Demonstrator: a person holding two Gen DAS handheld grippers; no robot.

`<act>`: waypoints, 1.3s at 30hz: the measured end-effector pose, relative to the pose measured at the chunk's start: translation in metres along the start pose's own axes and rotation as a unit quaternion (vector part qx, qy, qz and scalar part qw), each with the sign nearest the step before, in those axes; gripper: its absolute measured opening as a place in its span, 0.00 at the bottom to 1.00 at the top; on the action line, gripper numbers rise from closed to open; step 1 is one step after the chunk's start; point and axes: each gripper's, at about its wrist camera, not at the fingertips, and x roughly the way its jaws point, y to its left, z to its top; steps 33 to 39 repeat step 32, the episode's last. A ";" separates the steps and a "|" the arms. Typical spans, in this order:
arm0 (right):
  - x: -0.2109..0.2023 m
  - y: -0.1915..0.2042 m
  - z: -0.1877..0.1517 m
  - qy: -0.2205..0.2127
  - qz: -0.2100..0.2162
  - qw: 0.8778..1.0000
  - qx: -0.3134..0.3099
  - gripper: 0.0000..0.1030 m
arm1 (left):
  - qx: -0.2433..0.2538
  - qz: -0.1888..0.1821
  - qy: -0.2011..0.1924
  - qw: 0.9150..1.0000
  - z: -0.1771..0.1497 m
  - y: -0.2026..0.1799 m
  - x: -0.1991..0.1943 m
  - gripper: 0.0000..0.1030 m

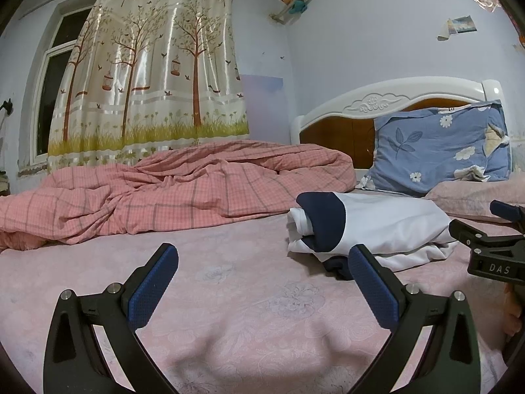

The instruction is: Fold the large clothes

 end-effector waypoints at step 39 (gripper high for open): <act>-0.001 -0.001 -0.002 0.008 -0.001 1.000 0.011 1.00 | 0.013 0.006 -0.010 1.000 -0.002 0.005 -0.011 1.00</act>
